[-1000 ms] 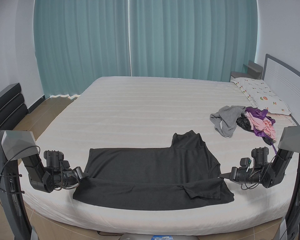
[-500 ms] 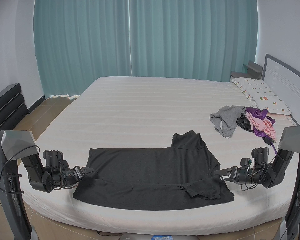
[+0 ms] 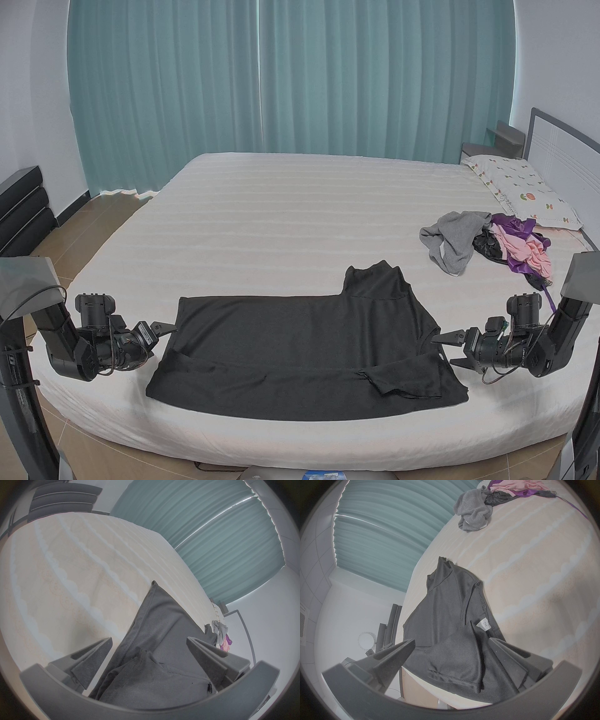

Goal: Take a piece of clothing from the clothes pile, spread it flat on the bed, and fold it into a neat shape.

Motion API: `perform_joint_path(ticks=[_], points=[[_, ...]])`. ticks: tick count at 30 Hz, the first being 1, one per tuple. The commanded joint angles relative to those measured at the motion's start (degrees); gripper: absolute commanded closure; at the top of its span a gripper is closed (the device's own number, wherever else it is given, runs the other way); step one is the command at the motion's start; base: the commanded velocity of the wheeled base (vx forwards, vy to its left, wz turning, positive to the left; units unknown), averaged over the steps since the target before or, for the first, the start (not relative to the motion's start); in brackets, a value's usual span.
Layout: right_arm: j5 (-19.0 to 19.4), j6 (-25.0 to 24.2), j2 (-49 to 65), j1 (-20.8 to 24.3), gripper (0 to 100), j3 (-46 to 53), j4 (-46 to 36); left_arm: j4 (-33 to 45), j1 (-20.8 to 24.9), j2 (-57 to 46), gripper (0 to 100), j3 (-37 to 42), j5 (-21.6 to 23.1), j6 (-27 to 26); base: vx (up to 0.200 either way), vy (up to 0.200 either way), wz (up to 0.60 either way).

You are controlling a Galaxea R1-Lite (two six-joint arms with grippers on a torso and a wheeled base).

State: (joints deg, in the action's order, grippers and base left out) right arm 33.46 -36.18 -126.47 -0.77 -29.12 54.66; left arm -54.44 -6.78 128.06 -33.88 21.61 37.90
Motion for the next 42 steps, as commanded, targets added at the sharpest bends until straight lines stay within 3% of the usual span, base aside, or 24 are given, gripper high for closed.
perform_joint_path(ticks=[1, 10, 18, 27, 42], points=[[0.02, -0.03, 0.52, -0.02, 0, 0.56, 0.09, -0.05, -0.08, -0.62, 0, 0.3, -0.08, 0.07, 0.0, 0.0, 0.0], [-0.06, 0.06, -0.54, -0.02, 0, 2.93, 5.45, 0.04, -0.43, -0.53, 0, 0.3, -0.08, 0.07, 0.0, 0.0, 0.0], [-0.06, 0.06, -0.71, -0.02, 0, 2.93, 5.45, 0.3, -0.43, -0.53, 0, 0.39, -0.08, 0.16, 0.0, 0.0, 0.0], [-0.15, 0.06, -0.71, -0.02, 0, 2.93, 5.45, 0.3, -0.43, -0.71, 0, 0.48, -0.08, 0.24, 0.0, 0.2, 0.0], [-0.06, -0.12, -1.33, -0.02, 0, 1.88, 5.54, 0.65, 1.15, -1.32, 0, -2.25, -0.08, 1.83, 0.0, 0.0, 0.0]])
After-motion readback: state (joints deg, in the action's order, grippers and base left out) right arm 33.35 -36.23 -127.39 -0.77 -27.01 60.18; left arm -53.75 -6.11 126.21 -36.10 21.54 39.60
